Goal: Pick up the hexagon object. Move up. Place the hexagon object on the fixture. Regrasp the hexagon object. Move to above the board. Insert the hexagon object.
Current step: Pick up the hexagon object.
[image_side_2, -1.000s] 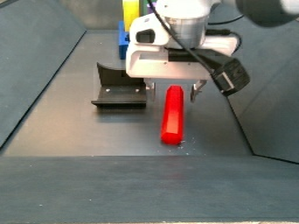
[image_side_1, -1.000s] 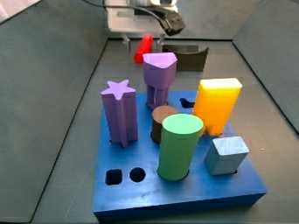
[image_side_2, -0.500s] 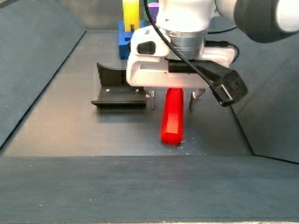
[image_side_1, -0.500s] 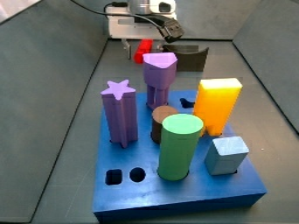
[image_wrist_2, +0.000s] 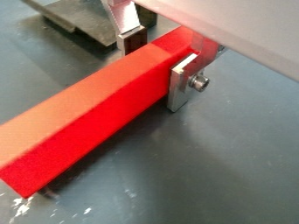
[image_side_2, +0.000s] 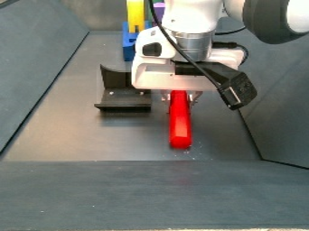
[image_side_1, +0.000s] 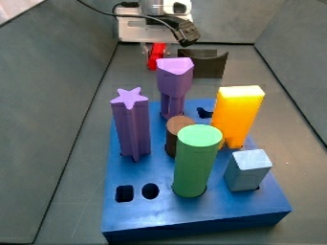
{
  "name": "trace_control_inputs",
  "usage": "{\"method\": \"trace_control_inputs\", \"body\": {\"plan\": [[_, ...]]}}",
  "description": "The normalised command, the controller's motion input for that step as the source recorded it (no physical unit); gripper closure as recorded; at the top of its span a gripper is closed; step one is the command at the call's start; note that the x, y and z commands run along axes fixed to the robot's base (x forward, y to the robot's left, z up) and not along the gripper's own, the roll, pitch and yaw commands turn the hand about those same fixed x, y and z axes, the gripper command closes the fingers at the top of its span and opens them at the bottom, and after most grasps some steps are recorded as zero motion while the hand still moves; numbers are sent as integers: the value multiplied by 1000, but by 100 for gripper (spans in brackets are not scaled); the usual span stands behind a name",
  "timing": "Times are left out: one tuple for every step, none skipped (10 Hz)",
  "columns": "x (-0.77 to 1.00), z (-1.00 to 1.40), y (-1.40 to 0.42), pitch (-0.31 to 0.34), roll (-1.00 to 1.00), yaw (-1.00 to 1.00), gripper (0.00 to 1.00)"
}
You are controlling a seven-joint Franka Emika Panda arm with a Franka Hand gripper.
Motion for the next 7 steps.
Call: {"method": "trace_control_inputs", "body": {"plan": [[0, 0, 0, 0, 0, 0, 100], [0, 0, 0, 0, 0, 0, 100], [0, 0, 0, 0, 0, 0, 100], [0, 0, 0, 0, 0, 0, 100], [0, 0, 0, 0, 0, 0, 100], [0, 0, 0, 0, 0, 0, 100], [0, 0, 0, 0, 0, 0, 100]]}}
